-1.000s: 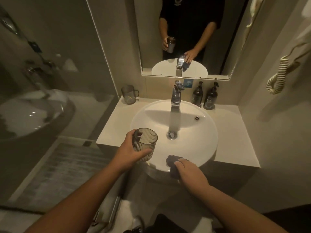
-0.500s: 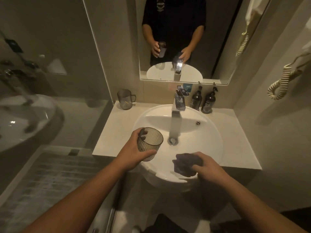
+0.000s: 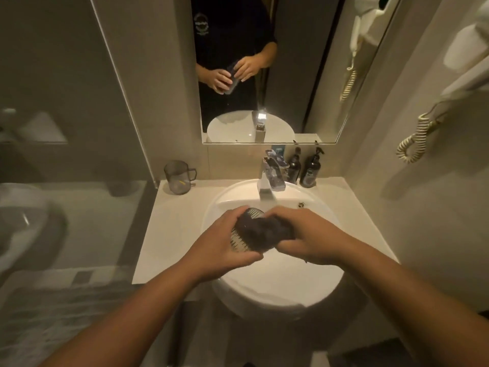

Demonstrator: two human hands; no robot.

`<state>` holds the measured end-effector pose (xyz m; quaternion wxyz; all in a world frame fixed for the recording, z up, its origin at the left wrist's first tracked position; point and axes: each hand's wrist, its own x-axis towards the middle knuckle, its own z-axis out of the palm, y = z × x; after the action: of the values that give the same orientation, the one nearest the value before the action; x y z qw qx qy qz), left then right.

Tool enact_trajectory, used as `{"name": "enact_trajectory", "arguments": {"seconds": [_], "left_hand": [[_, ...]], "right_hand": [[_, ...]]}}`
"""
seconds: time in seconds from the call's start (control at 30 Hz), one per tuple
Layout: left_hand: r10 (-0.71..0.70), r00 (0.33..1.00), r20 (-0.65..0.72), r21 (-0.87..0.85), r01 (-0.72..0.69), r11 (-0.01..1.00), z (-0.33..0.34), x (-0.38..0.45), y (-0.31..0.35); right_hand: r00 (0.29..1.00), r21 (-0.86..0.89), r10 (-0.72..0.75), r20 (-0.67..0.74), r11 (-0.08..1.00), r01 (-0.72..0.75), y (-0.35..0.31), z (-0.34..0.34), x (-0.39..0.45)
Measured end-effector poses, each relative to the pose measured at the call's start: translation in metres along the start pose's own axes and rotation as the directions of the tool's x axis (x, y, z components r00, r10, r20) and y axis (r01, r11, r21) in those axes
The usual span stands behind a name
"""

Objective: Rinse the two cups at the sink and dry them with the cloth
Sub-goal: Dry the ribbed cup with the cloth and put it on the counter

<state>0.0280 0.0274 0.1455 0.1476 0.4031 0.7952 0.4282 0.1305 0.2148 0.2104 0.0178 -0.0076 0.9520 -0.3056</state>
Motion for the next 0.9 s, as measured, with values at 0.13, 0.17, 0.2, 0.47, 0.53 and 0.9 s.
{"name": "enact_trajectory", "arguments": {"seconds": [0.13, 0.17, 0.2, 0.47, 0.53, 0.9], "left_hand": [[0.114, 0.984, 0.135, 0.236, -0.144, 0.961, -0.008, 0.000, 0.014], [0.130, 0.978, 0.160, 0.269, -0.170, 0.948, -0.009, 0.001, 0.017], [0.126, 0.978, 0.169, 0.276, -0.169, 0.946, -0.010, 0.002, 0.019], [0.007, 0.991, 0.133, 0.077, -0.017, 0.997, -0.018, 0.012, 0.024], [-0.040, 0.993, 0.114, -0.043, 0.045, 0.998, -0.018, 0.013, 0.022], [-0.541, 0.806, 0.239, -0.869, 0.426, 0.251, 0.004, 0.036, 0.034]], "right_hand": [[0.981, 0.006, 0.026, 0.190, 1.000, -0.028, -0.001, 0.017, 0.005], [0.969, 0.061, 0.037, 0.245, 0.997, -0.053, 0.000, 0.016, 0.006], [0.953, 0.142, 0.038, 0.299, 0.986, -0.084, 0.002, 0.013, 0.006], [0.976, 0.234, -0.091, 0.196, 0.971, 0.044, 0.008, 0.005, 0.015], [0.982, 0.248, -0.118, 0.147, 0.965, 0.079, 0.010, 0.001, 0.016], [0.980, 0.122, -0.196, 0.018, 0.974, 0.192, 0.020, -0.019, 0.014]]}}
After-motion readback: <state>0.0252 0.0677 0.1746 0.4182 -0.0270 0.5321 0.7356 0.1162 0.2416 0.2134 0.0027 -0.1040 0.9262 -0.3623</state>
